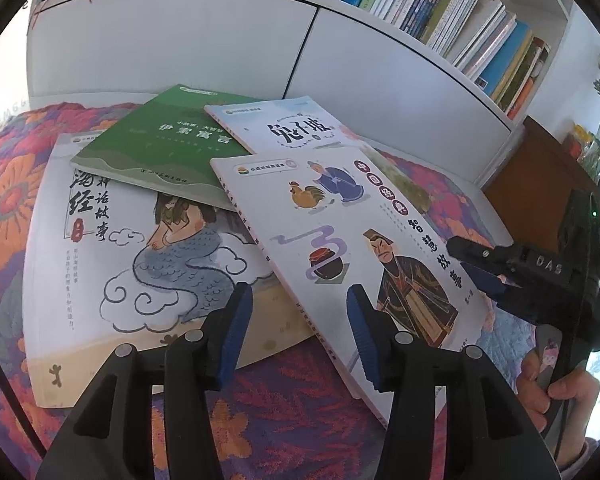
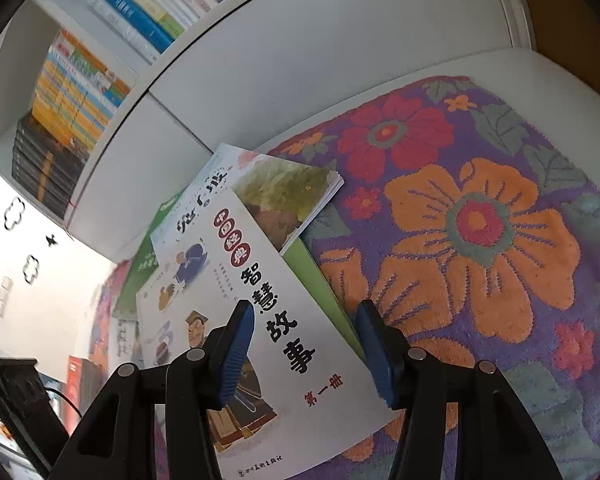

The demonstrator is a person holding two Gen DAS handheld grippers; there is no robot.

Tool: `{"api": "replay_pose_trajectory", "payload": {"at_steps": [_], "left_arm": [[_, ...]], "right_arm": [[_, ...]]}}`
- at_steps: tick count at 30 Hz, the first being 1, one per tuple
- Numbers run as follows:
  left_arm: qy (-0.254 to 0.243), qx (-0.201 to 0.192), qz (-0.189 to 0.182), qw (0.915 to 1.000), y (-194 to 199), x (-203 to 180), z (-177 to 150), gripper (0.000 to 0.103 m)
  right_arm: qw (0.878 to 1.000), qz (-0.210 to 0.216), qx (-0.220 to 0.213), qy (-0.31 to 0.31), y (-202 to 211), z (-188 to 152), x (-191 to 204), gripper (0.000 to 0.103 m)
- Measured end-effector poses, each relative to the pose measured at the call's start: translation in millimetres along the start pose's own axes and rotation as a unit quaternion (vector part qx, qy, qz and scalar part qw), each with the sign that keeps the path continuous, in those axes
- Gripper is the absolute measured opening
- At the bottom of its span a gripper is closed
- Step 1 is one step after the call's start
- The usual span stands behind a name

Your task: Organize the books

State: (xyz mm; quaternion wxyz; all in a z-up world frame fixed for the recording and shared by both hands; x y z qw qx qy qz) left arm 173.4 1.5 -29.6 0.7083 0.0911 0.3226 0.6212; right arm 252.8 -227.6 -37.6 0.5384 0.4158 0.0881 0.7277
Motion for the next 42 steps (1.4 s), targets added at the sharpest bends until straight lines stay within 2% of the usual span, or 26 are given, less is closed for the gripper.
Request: {"api": "replay_pose_trajectory", "payload": {"at_steps": [5, 12, 17, 24, 32, 42], "left_arm": [[0.001, -0.001, -0.004, 1.0000, -0.6, 0.4, 0.2, 0.049], [-0.014, -0.002, -0.002, 0.9999, -1.0, -3.7, -1.1, 0.052], [-0.014, -0.002, -0.003, 0.9999, -1.0, -3.8, -1.4, 0.052], [-0.019, -0.002, -0.001, 0.9998, -1.4, -4.7, -1.7, 0.053], [-0.023, -0.002, 0.000, 0.9997, -1.6, -5.7, -1.9, 0.054], [-0.023, -0.002, 0.000, 0.9997, -1.7, -5.7, -1.8, 0.054]], "right_arm": [[0.998, 0.040, -0.009, -0.051, 3.2, 4.5, -8.8, 0.053], [0.996, 0.055, -0.012, -0.069, 6.3, 7.1, -10.1, 0.053], [0.996, 0.067, -0.030, -0.060, 11.4, 10.0, -4.6, 0.053], [0.998, 0.054, -0.021, -0.026, 6.2, 6.5, 5.8, 0.053], [0.997, 0.072, -0.010, -0.038, 4.5, 5.3, 4.2, 0.053], [0.997, 0.070, -0.001, -0.012, 1.3, 1.9, 13.5, 0.053]]}}
Point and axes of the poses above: each gripper's, at about its wrist camera, not at the fingertips, and y roughly against the way its jaws point, x to its left, z to its top, the point moved 4 cm from there along -y, roughly the way its jaws point, and after that the axes turned 12 degrees about -x, right-handed, at the moved point
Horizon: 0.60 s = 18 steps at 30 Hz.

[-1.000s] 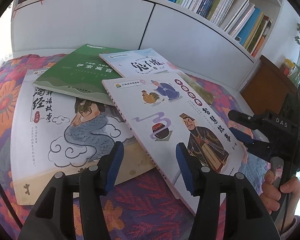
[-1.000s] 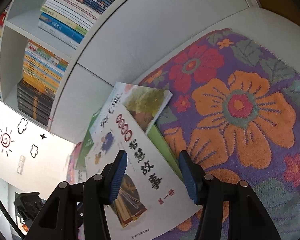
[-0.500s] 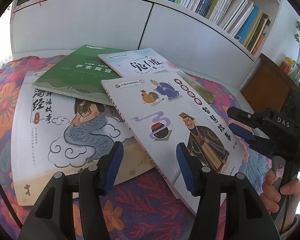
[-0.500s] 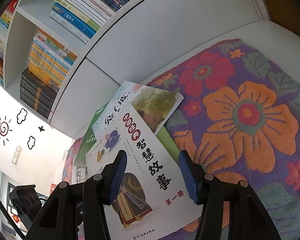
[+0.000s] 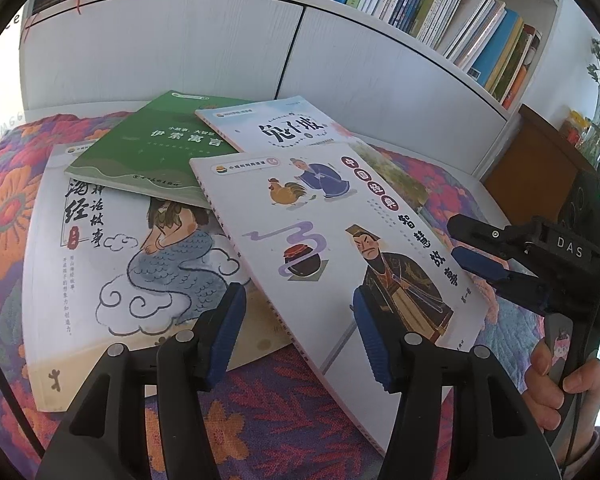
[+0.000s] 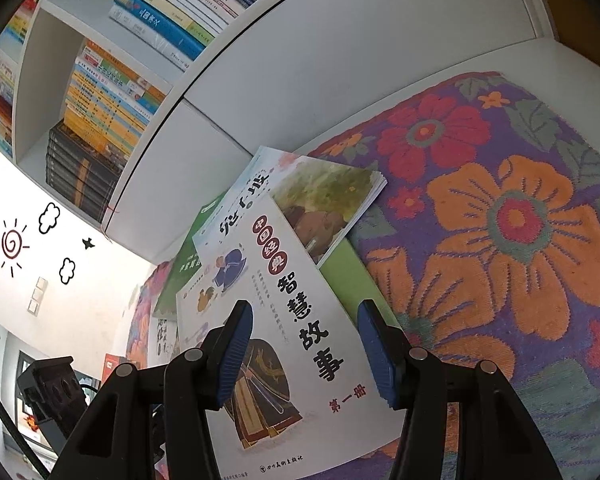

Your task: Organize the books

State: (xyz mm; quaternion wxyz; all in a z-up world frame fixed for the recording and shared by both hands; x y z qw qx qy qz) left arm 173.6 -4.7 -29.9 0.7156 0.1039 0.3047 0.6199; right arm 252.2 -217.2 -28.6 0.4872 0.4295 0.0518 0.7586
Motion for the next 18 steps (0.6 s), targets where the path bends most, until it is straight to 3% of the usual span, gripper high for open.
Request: {"api": "replay_pose_trajectory", "payload": {"at_steps": [18], "left_arm": [[-0.010, 0.001, 0.005, 0.9999, 0.0, -2.7, 0.5, 0.054]], "right_arm": [[1.000, 0.004, 0.010, 0.010, -2.7, -2.7, 5.0, 0.053]]}}
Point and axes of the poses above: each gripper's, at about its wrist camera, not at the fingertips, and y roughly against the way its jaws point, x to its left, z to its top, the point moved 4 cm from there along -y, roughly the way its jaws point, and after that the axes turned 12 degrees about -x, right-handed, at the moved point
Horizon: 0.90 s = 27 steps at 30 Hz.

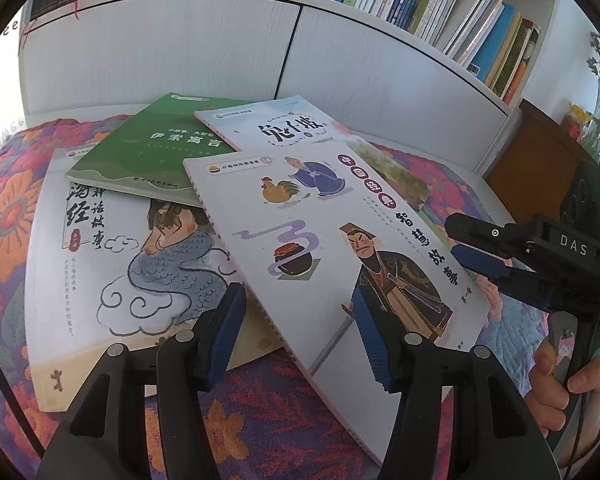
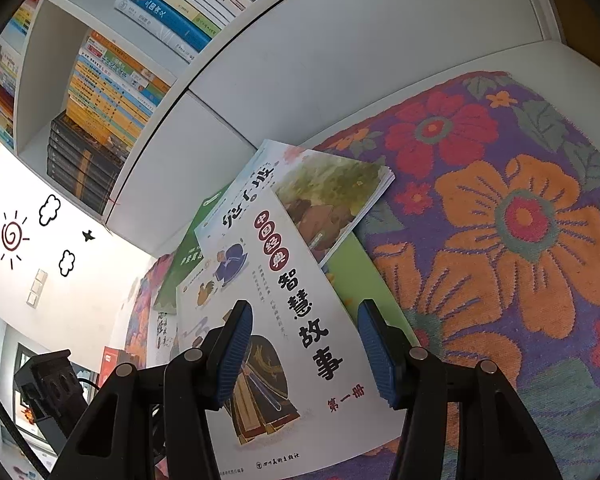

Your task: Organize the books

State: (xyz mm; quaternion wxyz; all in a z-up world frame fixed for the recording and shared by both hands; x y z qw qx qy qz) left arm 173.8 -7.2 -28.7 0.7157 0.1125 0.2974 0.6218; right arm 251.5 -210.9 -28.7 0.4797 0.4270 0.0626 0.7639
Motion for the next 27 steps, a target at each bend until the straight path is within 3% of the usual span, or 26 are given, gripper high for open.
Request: {"api": "replay_pose_trajectory", "payload": {"at_steps": [12, 19, 23, 27], "left_arm": [[0.031, 0.011, -0.016, 0.9993, 1.4, 4.9, 3.2, 0.054], [-0.001, 0.064, 0.012, 0.9978, 1.8, -2.3, 5.6, 0.054], [0.002, 0.082, 0.013, 0.9965, 3.4, 3.8, 7.7, 0.054], [0.009, 0.106, 0.012, 0.9943, 9.3, 11.1, 7.3, 0.054]], "right_arm": [[1.000, 0.000, 0.008, 0.012, -2.0, -1.7, 3.4, 0.054], [0.998, -0.004, 0.049, 0.034, -4.4, -6.8, 14.6, 0.057], [0.992, -0.028, 0.089, 0.080, -5.5, -17.0, 30.6, 0.058], [0.986, -0.065, 0.103, 0.116, -7.4, -29.0, 44.3, 0.059]]}}
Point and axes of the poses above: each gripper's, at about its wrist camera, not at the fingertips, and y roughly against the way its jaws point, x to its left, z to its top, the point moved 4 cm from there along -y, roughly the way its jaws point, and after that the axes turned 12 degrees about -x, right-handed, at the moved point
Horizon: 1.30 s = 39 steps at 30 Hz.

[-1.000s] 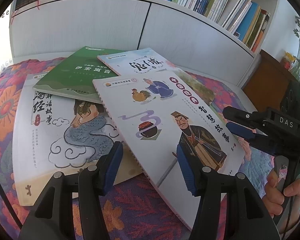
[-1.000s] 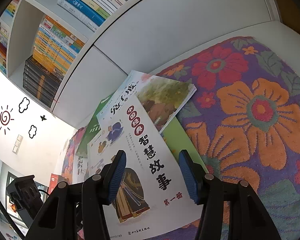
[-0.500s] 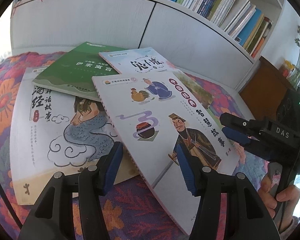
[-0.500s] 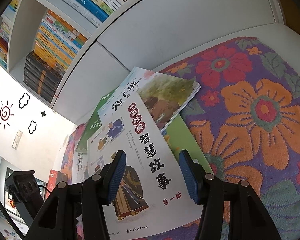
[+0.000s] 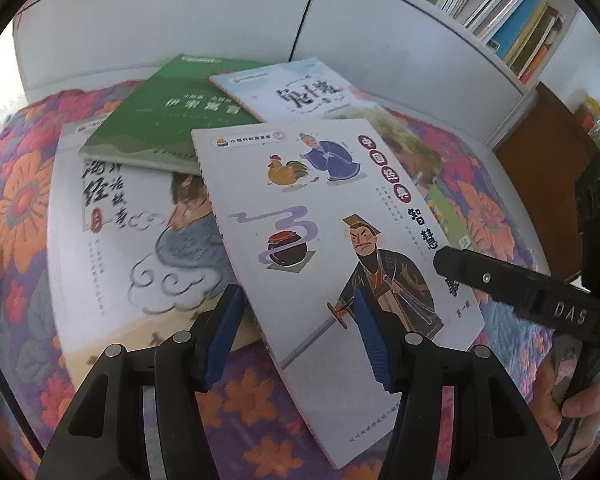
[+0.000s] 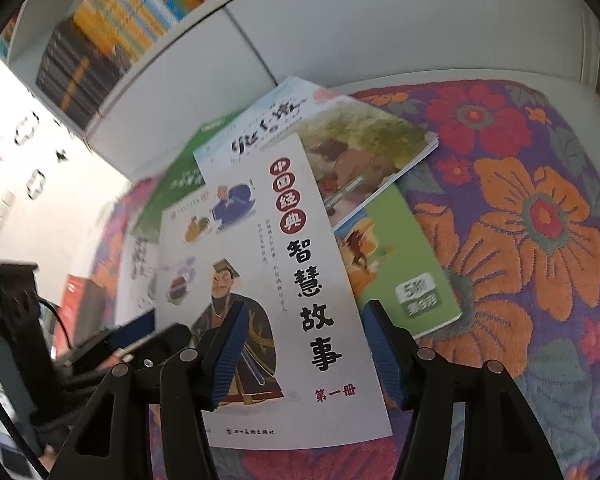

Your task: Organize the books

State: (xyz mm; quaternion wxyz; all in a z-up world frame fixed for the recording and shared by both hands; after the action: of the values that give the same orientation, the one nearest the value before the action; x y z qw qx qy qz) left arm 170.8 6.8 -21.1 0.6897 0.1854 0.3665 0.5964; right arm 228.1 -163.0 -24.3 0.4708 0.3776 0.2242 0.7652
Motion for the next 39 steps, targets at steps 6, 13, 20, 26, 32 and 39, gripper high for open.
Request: {"api": "replay_pose_trajectory", "payload": {"at_steps": [6, 13, 20, 26, 32, 39], "left_arm": [[-0.032, 0.037, 0.019, 0.9986, 28.4, 15.8, -28.7, 0.054], [-0.014, 0.060, -0.011, 0.9981, 72.3, 47.3, -67.9, 0.054], [0.067, 0.055, -0.105, 0.9907, 80.0, 80.2, -72.8, 0.054], [0.070, 0.030, -0.114, 0.9906, 71.2, 80.1, -64.8, 0.051], [0.058, -0.001, -0.115, 0.9916, 73.7, 82.5, -68.0, 0.044], [0.006, -0.026, -0.088, 0.9957, 75.4, 72.1, -72.7, 0.044]], "right_arm": [[0.998, -0.015, 0.045, 0.038, 6.8, -38.3, 37.6, 0.062], [0.995, 0.041, 0.076, 0.045, 26.6, -93.4, 68.7, 0.068], [0.985, 0.140, 0.102, 0.017, 31.6, -113.2, 61.7, 0.062], [0.984, 0.158, 0.077, -0.009, 15.6, -94.6, 54.0, 0.052], [0.987, 0.152, 0.046, 0.003, 11.2, -92.9, 60.6, 0.045], [0.984, 0.167, 0.042, -0.041, 12.0, -93.2, 33.0, 0.017]]}}
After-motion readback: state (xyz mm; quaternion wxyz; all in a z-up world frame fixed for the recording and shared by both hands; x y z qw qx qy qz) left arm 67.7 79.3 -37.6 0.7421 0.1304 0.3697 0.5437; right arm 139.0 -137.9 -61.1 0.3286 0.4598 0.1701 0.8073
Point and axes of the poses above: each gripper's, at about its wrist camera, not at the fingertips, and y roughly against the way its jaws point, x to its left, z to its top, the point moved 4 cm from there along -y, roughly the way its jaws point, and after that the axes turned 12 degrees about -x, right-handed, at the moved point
